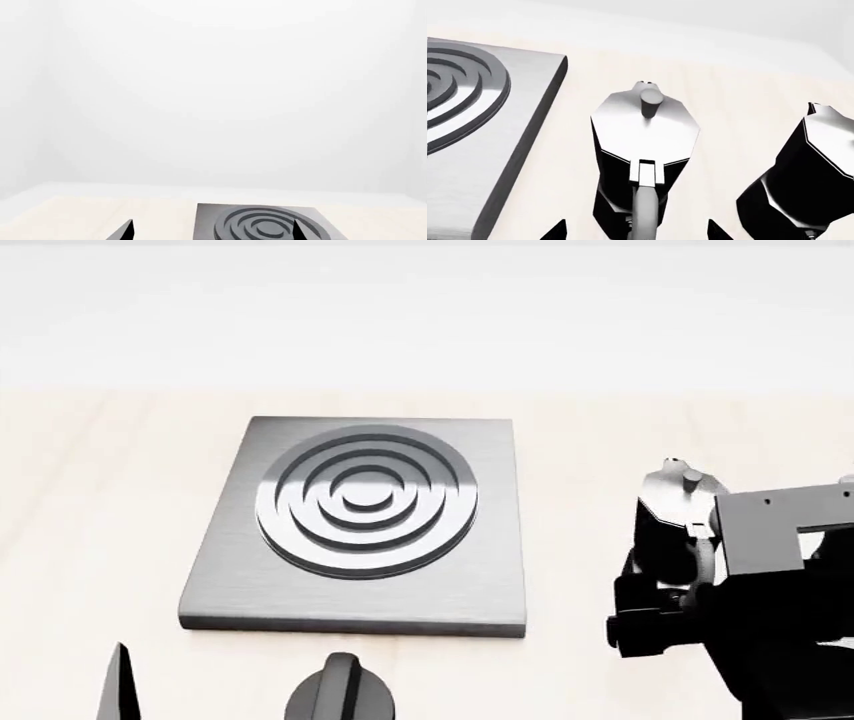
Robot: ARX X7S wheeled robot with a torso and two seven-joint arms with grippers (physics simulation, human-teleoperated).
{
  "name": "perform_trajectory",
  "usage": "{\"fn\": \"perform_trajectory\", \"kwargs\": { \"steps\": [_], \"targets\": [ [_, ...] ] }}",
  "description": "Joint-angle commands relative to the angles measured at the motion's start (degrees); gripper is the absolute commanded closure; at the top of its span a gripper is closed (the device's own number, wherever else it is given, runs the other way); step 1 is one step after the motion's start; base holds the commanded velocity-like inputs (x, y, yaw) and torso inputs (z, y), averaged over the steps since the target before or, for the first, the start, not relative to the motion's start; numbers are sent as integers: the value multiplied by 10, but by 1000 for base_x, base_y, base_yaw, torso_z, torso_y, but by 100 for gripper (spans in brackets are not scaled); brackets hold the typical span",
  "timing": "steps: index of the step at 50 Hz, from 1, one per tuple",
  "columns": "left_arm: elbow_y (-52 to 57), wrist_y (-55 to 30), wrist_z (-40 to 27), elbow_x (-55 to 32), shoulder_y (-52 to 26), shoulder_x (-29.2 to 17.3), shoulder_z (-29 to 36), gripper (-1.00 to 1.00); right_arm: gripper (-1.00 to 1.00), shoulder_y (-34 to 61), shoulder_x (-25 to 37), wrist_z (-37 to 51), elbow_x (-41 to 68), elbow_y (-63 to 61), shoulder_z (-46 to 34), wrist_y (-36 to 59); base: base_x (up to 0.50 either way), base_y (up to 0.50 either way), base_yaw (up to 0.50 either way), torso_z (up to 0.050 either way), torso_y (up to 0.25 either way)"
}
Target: Put both moka pots on the stove.
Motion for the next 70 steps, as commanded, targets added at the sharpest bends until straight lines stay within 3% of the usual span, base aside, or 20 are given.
{"fn": "perform_trajectory", "kwargs": {
  "steps": [1,33,34,51,70],
  "targets": [
    [1,0,-2,-1,0,-2,1,-100,-100,12,-4,-9,-11,47,-11,-23,0,0,0,0,0],
    [-5,3,-6,-1,-3,-6,7,-100,-100,25,-24,-13,-29,127,-23,-79,0,0,0,0,0],
    [-7,5,-6,-1,-3,-6,7,-100,100,25,-24,-9,-29,123,-20,-82,0,0,0,0,0],
    [-6,5,-9,-2,-4,-8,10,-100,100,22,-24,-10,-29,119,-24,-85,1,0,0,0,0],
    [1,0,-13,-4,-4,-12,12,-100,100,0,-1,43,-5,-87,4,-23,0,0,0,0,0]
  ]
}}
